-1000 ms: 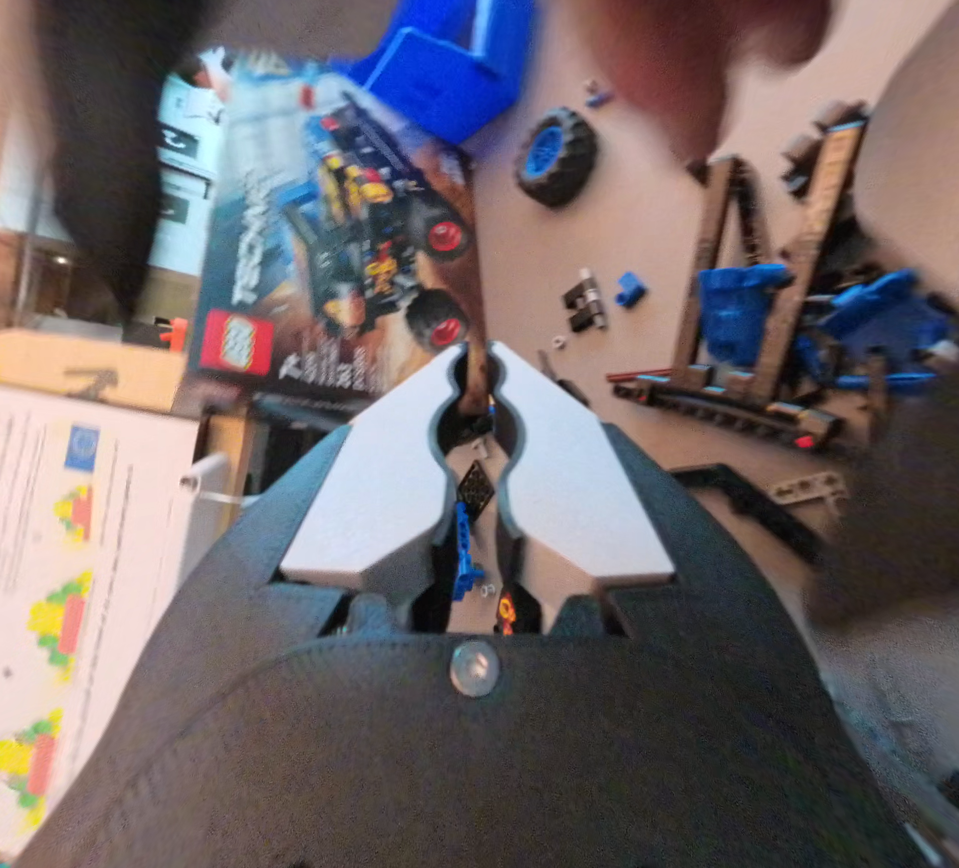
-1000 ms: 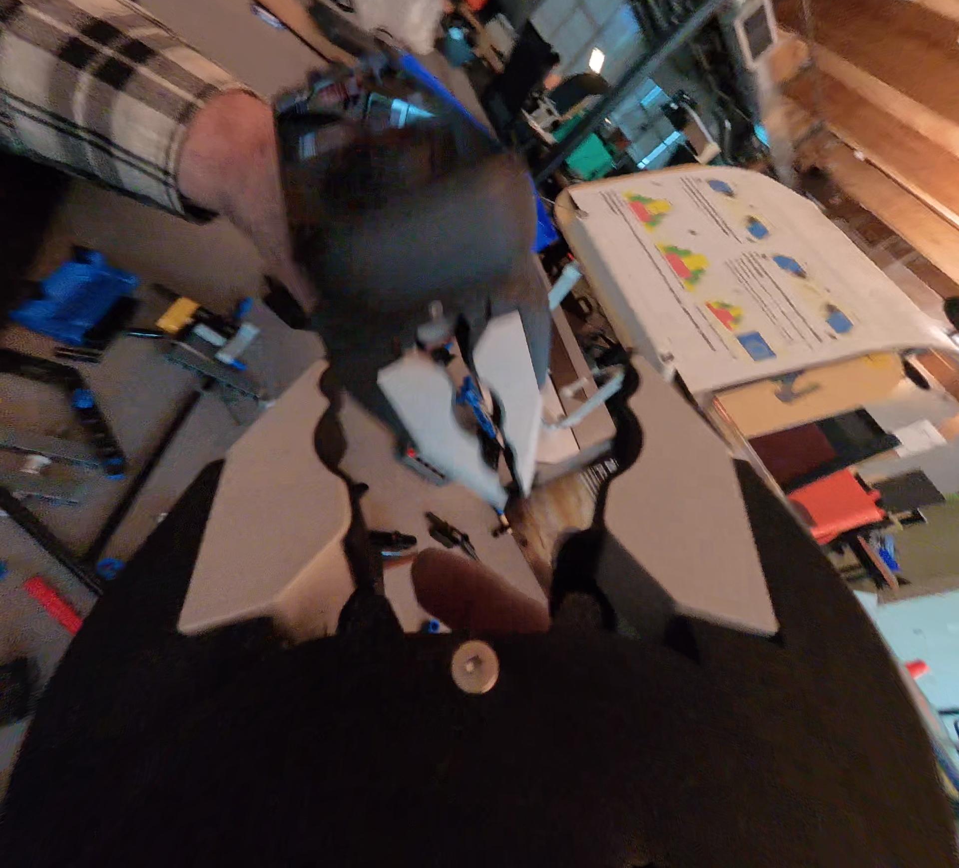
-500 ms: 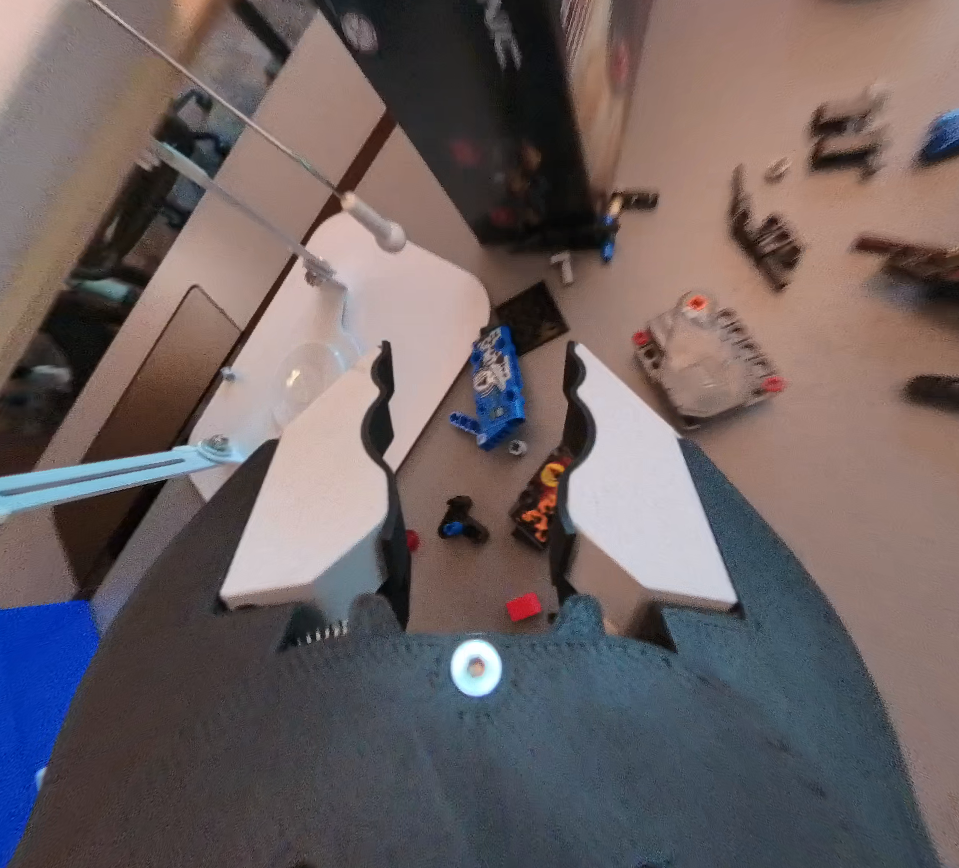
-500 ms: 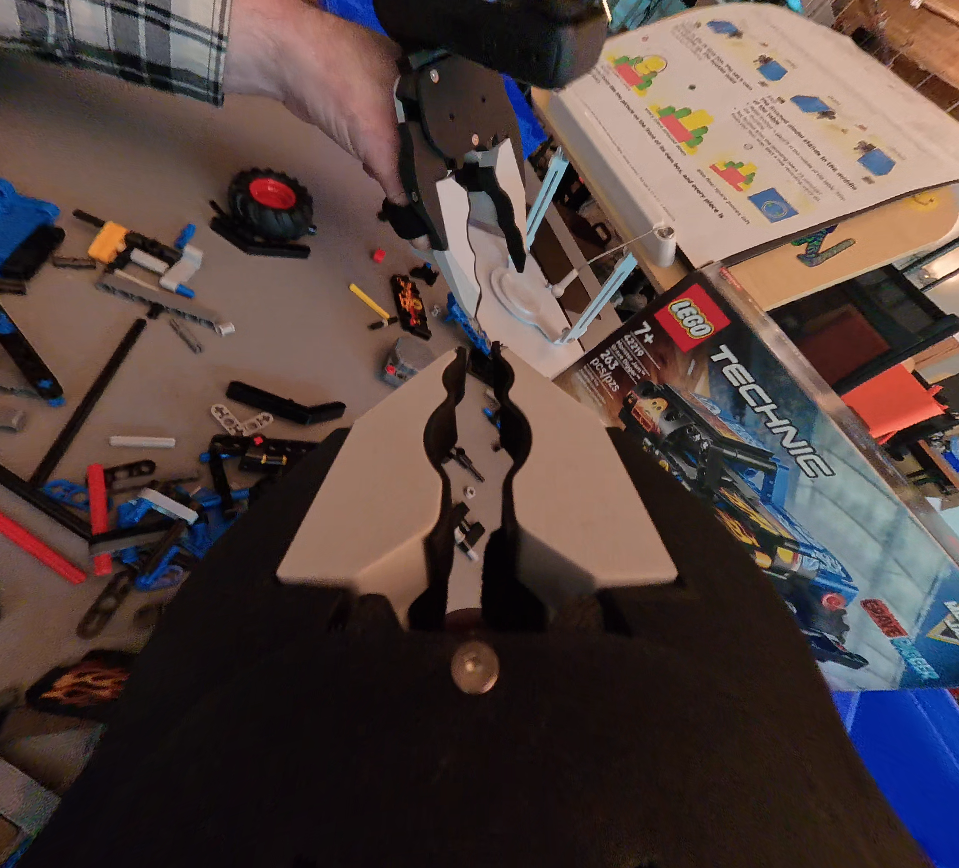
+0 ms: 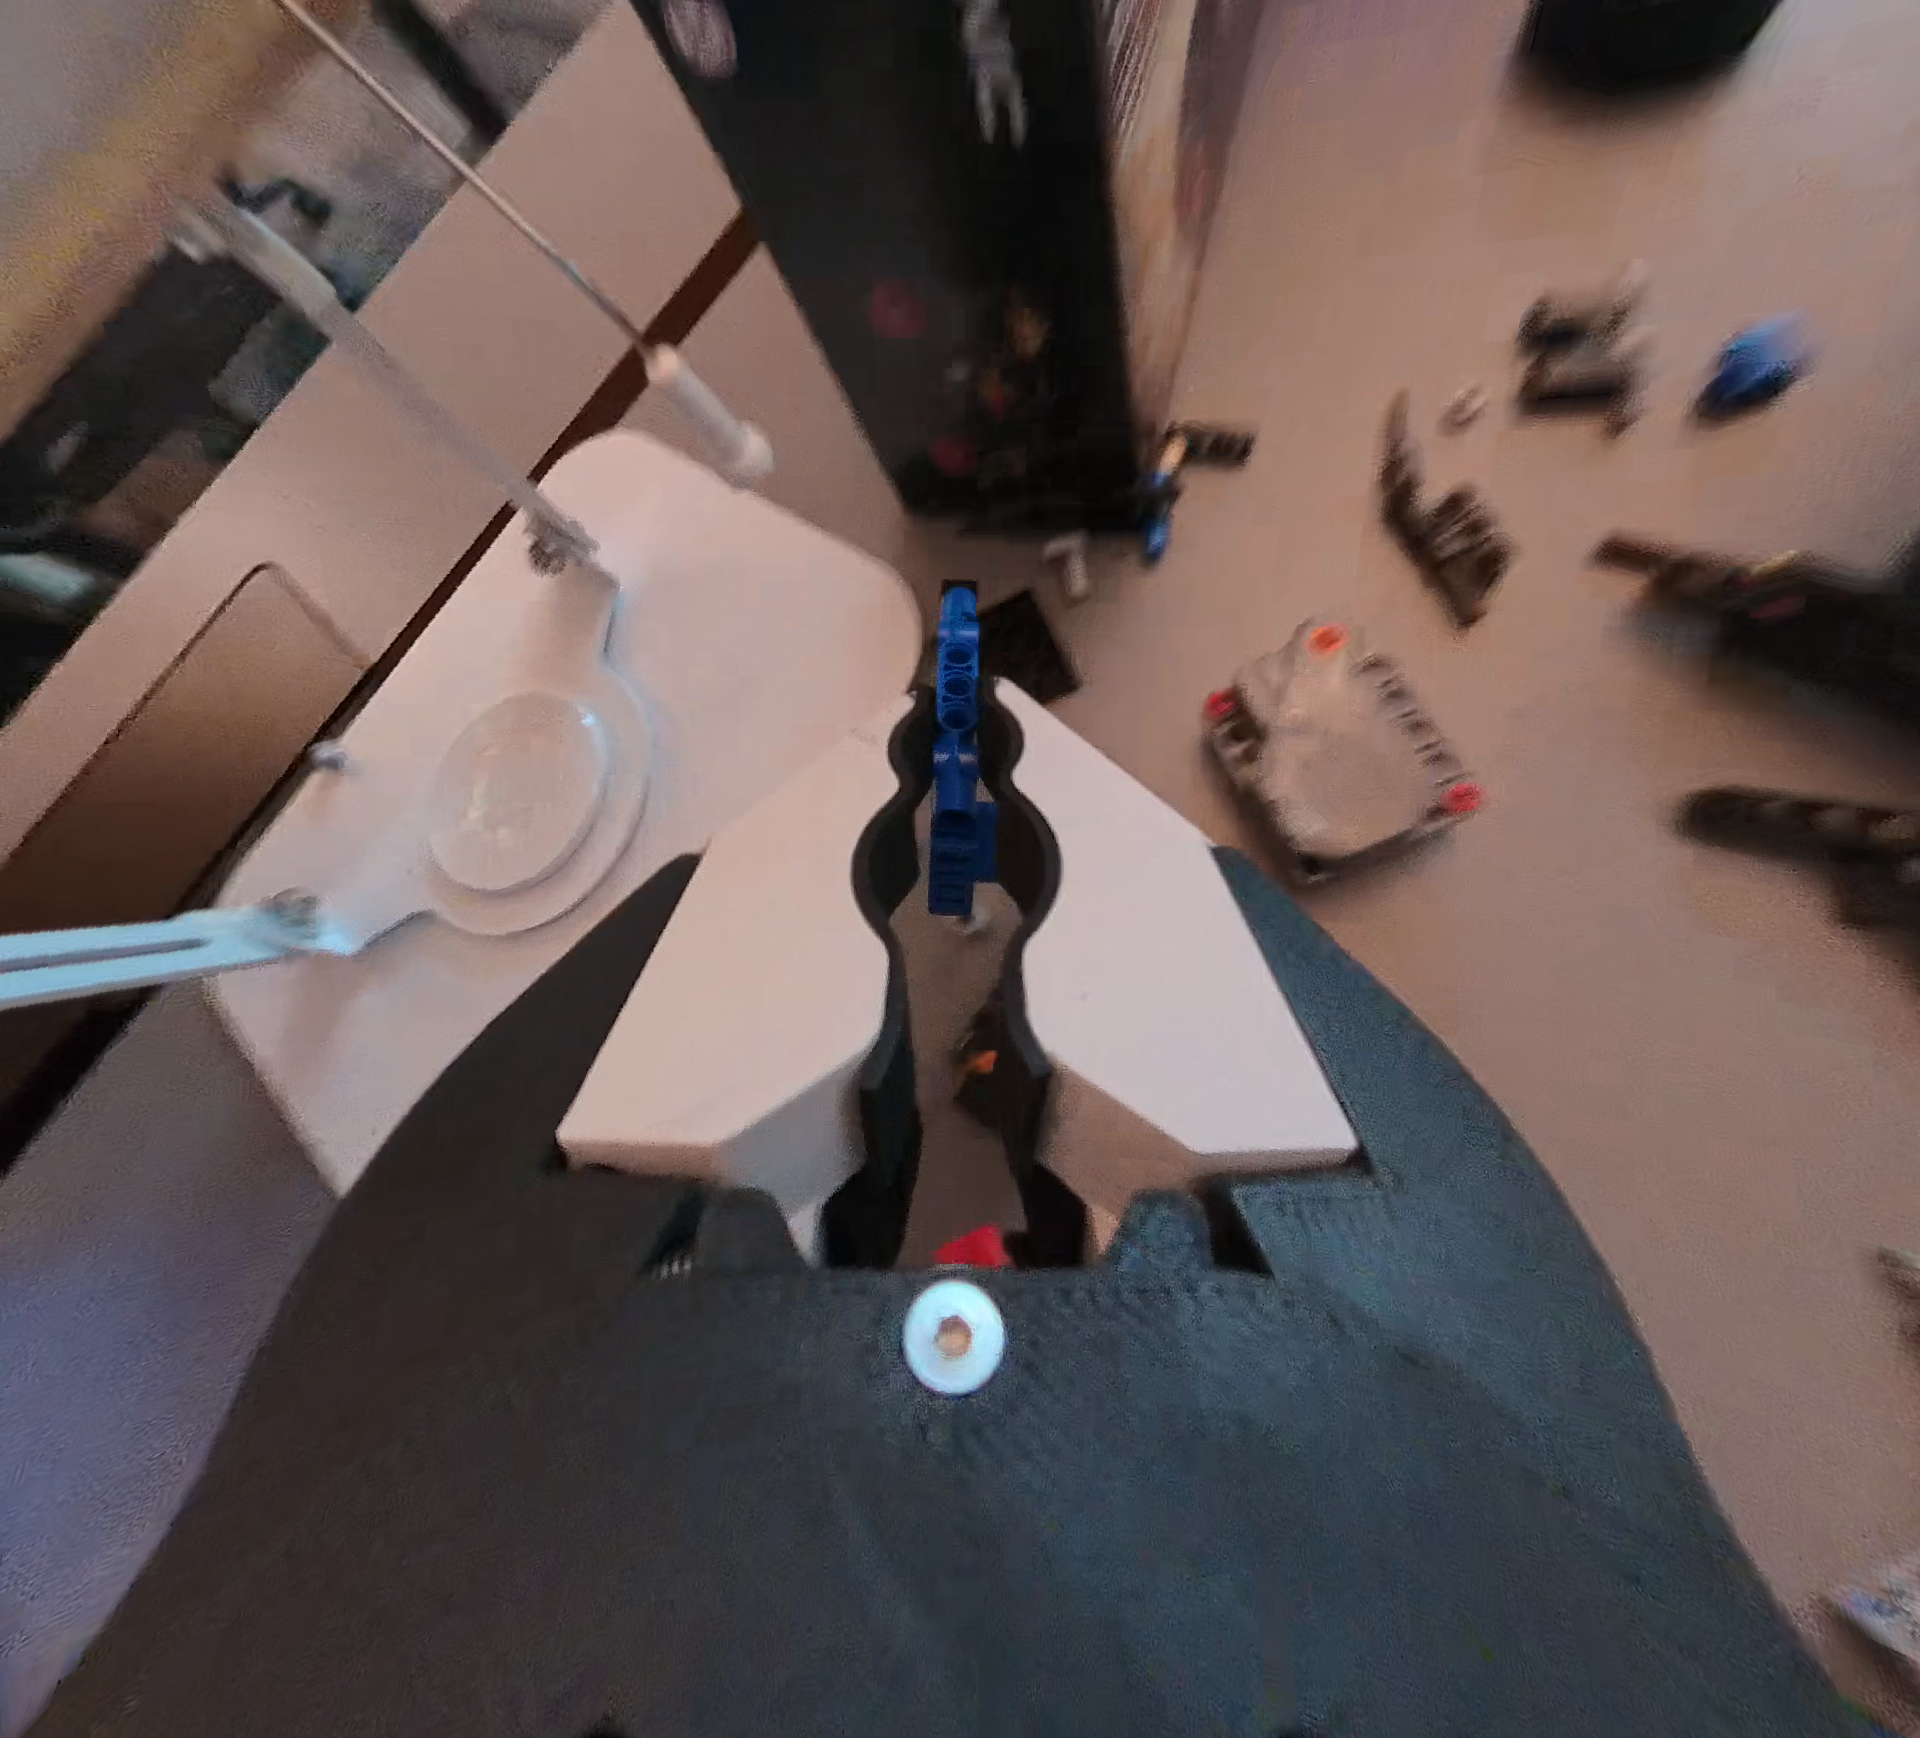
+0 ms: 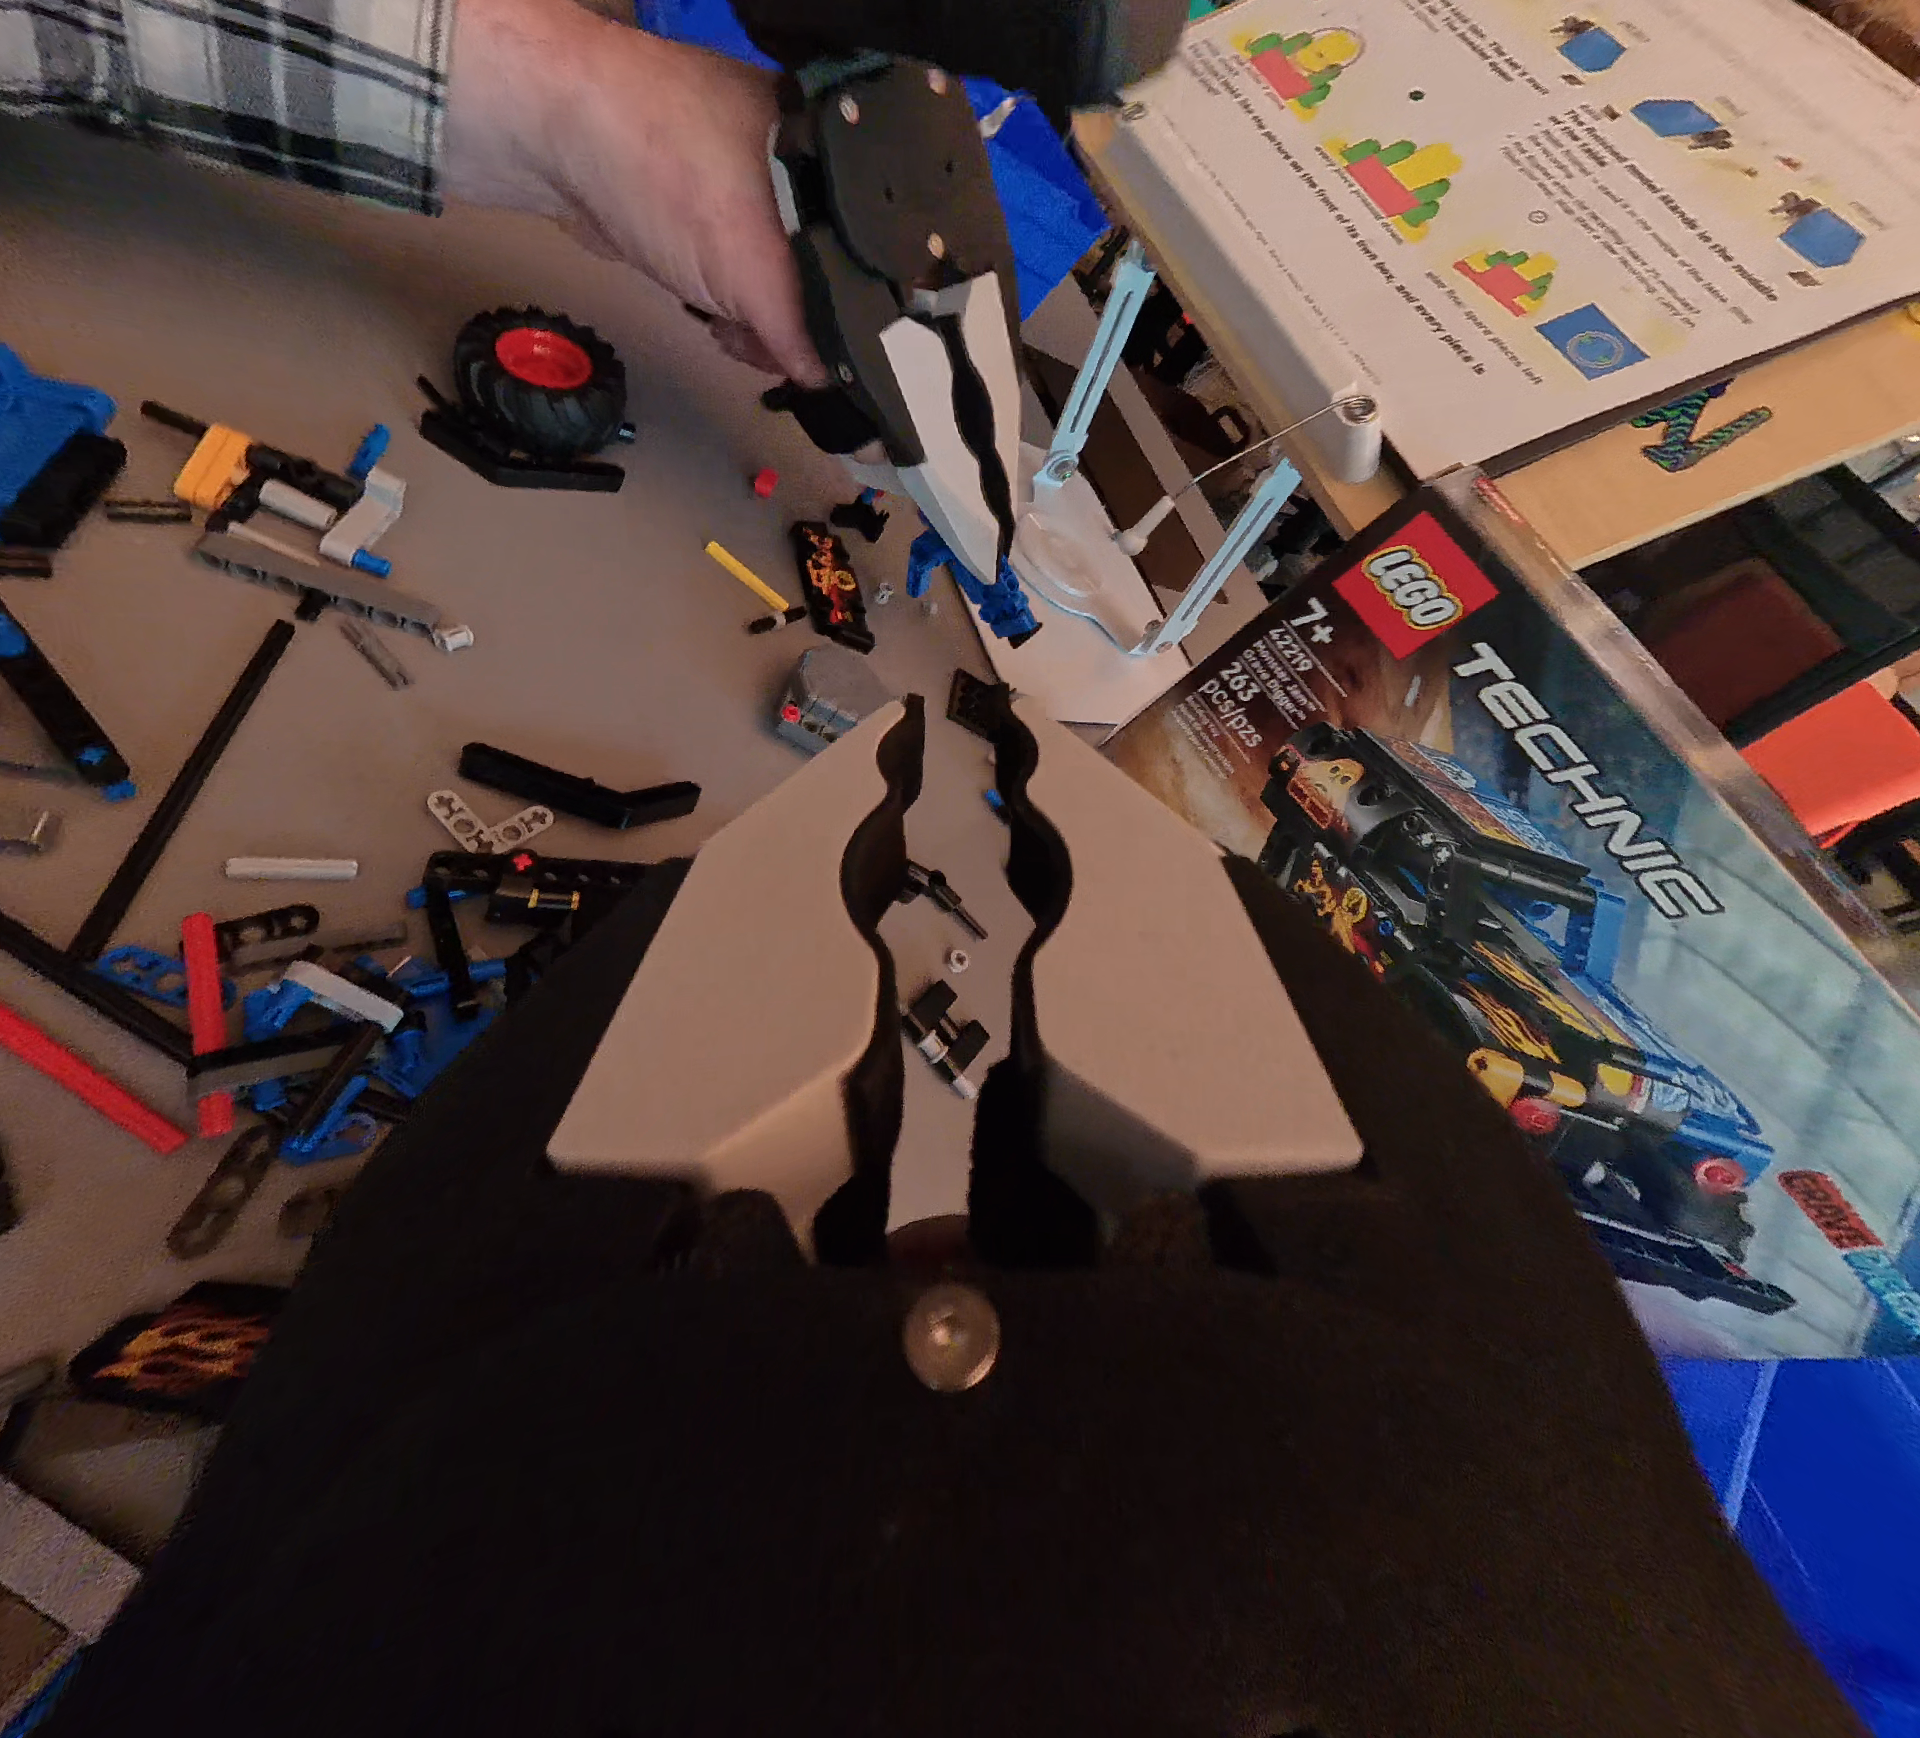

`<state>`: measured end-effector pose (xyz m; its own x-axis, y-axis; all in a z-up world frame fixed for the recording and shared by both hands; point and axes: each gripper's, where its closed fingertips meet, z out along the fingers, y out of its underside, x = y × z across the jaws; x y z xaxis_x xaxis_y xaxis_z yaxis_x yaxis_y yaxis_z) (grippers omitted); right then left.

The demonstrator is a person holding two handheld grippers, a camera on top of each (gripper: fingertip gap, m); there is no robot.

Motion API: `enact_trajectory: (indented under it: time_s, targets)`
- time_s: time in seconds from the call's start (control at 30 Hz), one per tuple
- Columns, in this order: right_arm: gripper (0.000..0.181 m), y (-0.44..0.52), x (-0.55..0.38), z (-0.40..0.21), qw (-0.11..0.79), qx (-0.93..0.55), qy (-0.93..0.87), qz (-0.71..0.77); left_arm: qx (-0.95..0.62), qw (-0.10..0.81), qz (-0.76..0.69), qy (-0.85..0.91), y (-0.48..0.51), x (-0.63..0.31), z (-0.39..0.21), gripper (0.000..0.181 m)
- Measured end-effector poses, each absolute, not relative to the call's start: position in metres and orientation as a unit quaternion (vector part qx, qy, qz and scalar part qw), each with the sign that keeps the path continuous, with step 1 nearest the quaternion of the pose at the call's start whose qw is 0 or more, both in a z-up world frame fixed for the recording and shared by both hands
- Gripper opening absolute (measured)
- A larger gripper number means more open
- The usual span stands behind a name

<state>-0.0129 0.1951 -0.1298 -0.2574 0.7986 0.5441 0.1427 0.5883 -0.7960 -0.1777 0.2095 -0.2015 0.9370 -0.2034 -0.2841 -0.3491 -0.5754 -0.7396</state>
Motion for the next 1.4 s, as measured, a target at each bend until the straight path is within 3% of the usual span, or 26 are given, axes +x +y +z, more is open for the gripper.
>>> enact_trajectory:
  time_s: [0.13, 0.33, 0.6, 0.87, 0.93, 1.07, 1.33, 1.4]
  targets:
    - [0.019, 0.195, -0.014, -0.122, 0.522, -0.335, -0.71, 0.334, -0.826, 0.545, -0.092, 0.109, 0.204, -0.129, -0.147, 0.004]
    - [0.025, 0.183, -0.018, -0.121, 0.524, -0.328, -0.709, 0.338, -0.757, 0.621, -0.17, 0.107, 0.207, -0.059, -0.101, 0.004]
    - [0.004, 0.191, -0.02, -0.108, 0.583, -0.325, -0.685, 0.292, -0.729, 0.654, -0.185, 0.078, 0.218, -0.02, -0.093, 0.004]
    - [0.0, 0.196, -0.016, -0.098, 0.617, -0.316, -0.675, 0.252, -0.703, 0.674, -0.222, 0.051, 0.217, -0.02, -0.084, 0.005]
    - [0.0, 0.196, -0.015, -0.095, 0.628, -0.307, -0.673, 0.243, -0.709, 0.665, -0.226, 0.061, 0.216, -0.019, -0.087, 0.013]
    - [0.0, 0.193, -0.013, -0.094, 0.629, -0.295, -0.678, 0.239, -0.724, 0.642, -0.241, 0.072, 0.217, -0.018, -0.098, 0.0]
    - [0.0, 0.234, -0.004, -0.107, 0.559, -0.378, -0.676, 0.295, -0.788, 0.58, -0.178, 0.104, 0.217, -0.04, -0.135, 0.0]
    - [0.01, 0.244, -0.004, -0.123, 0.516, -0.409, -0.685, 0.31, -0.8, 0.574, -0.137, 0.108, 0.218, -0.053, -0.139, 0.001]
